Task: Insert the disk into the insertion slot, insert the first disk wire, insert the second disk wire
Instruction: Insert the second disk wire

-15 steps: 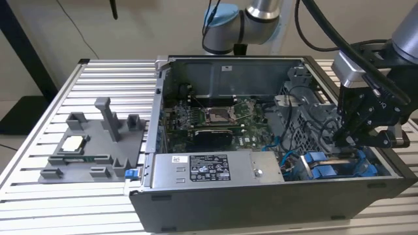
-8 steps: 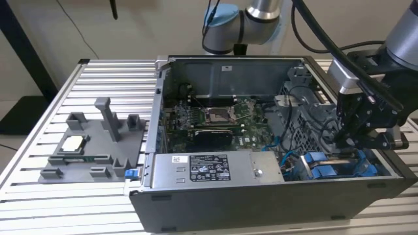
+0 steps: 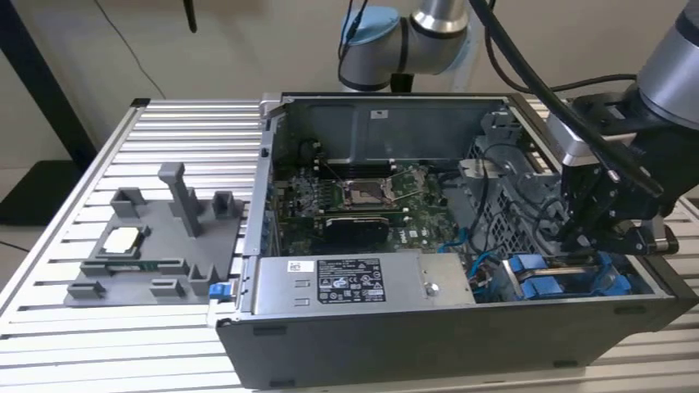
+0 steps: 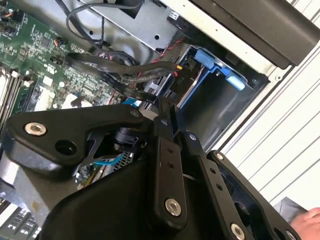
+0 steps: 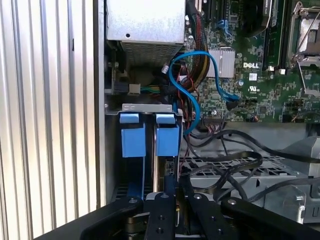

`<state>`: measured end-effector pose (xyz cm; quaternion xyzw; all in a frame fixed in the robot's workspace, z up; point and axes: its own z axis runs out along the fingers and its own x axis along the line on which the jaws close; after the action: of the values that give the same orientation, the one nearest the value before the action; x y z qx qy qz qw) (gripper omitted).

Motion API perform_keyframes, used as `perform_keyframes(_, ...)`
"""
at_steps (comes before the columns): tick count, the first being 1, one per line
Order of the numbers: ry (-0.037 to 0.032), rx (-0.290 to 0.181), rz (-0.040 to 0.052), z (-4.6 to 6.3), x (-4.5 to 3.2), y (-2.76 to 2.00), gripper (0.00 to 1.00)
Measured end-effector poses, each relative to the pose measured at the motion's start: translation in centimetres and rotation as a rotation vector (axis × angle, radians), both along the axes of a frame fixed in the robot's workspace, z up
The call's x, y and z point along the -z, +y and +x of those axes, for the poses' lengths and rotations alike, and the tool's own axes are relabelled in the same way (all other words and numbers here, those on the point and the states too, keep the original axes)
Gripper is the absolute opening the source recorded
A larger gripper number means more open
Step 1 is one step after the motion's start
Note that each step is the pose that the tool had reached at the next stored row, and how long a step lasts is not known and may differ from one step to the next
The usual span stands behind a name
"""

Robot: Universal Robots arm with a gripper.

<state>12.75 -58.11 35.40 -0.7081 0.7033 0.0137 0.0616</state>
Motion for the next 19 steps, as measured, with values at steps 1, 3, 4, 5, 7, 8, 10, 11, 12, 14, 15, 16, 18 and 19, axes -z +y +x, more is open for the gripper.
perform_keyframes(1,-0.0007,0.000,-0.0002,-0.01,0.04,0.00,0.16)
perform_keyframes(3,-0.0019,0.000,0.0000,-0.04,0.14,0.00,0.16)
perform_keyframes(4,-0.0021,0.000,0.0000,-0.04,0.19,0.00,0.16)
perform_keyframes(5,-0.0023,0.000,0.0001,-0.05,0.28,0.00,0.16)
perform_keyframes(7,-0.0028,0.000,0.0000,-0.07,0.43,0.00,0.16)
perform_keyframes(8,-0.0032,0.001,0.0000,-0.06,0.50,0.00,0.16)
perform_keyframes(10,-0.0036,0.002,-0.0001,-0.07,0.60,0.00,0.16)
perform_keyframes(11,-0.0036,0.002,-0.0002,-0.07,0.63,0.00,0.16)
perform_keyframes(12,-0.0037,0.002,-0.0001,-0.07,0.67,0.00,0.16)
perform_keyframes(14,-0.0037,0.003,0.0000,-0.07,0.74,0.00,0.16)
perform_keyframes(15,-0.0037,0.003,0.0000,-0.07,0.78,0.00,0.16)
perform_keyframes(16,-0.0037,0.003,0.0000,-0.07,0.82,-0.01,0.16)
perform_keyframes(18,-0.0038,0.004,0.0000,-0.06,0.92,-0.01,0.16)
perform_keyframes(19,-0.0037,0.004,-0.0001,-0.05,0.97,-0.01,0.16)
